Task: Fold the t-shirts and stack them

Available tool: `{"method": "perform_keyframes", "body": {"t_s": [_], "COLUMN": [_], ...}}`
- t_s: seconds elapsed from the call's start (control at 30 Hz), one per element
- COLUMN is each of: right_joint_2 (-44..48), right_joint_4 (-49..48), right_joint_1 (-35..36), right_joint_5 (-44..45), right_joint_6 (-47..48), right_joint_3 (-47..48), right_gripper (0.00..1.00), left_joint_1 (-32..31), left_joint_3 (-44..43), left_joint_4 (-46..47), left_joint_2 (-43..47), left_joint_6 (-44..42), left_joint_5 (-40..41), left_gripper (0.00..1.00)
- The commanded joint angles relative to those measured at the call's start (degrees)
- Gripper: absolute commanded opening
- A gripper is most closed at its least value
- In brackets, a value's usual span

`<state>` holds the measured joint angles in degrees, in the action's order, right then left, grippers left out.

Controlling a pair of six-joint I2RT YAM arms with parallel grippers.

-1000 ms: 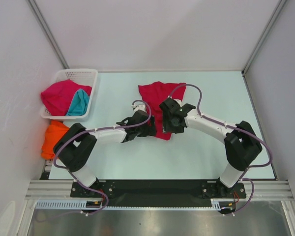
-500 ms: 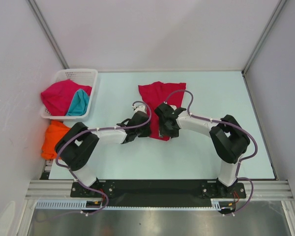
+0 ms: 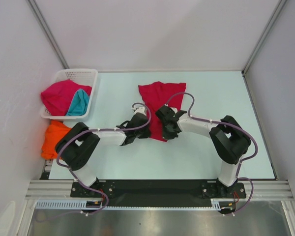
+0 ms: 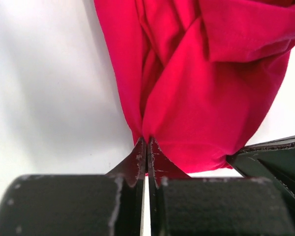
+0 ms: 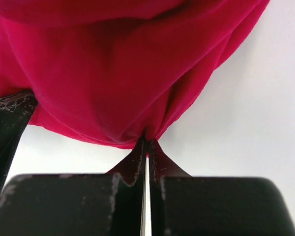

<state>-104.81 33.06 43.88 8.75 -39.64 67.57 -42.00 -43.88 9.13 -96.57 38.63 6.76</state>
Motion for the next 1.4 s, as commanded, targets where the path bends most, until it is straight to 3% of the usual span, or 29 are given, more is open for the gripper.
{"method": "perform_keyframes", "body": {"t_s": [0.0,0.13,0.37,0.53,0.63,0.8,1.0,1.07,1.37], "right_joint_2": [4.2,8.0,18.6,26.3,28.2,26.8,24.8,23.9,7.4], "right_joint_4": [-1.2,1.2,10.3,19.2,20.3,20.6,18.4,16.3,8.6], "right_joint_1": [1.3,2.3,4.5,9.8,10.9,11.1,10.8,7.7,-4.7], "right_joint_5": [-0.1,1.8,5.8,10.6,11.9,12.8,12.5,10.9,5.1], "right_joint_6": [-0.6,-0.8,-1.3,-3.8,-4.8,-3.9,-2.7,-1.2,8.3], "right_joint_3": [-3.3,-4.8,-2.7,4.2,7.0,10.2,9.3,8.3,17.6], "right_gripper": [0.0,0.0,0.0,0.0,0.0,0.0,0.0,0.0,0.0], "left_joint_1": [-0.3,-0.3,-0.3,-0.5,-0.6,-0.6,-0.5,-0.1,7.3], "left_joint_3": [2.7,5.1,9.8,8.7,5.6,-2.3,-3.3,-4.0,-16.8], "left_joint_4": [1.8,0.9,-7.0,-15.8,-19.8,-24.3,-22.8,-21.4,-20.5], "left_joint_2": [3.6,7.7,23.3,39.7,43.0,40.5,37.7,35.9,14.2], "left_joint_6": [0.4,0.3,1.9,4.8,5.3,2.0,1.8,1.1,-5.8], "left_joint_5": [-1.6,-3.2,-5.7,-8.9,-7.5,-5.3,-5.1,-5.4,-6.2], "left_gripper": [0.0,0.0,0.0,0.0,0.0,0.0,0.0,0.0,0.0]}}
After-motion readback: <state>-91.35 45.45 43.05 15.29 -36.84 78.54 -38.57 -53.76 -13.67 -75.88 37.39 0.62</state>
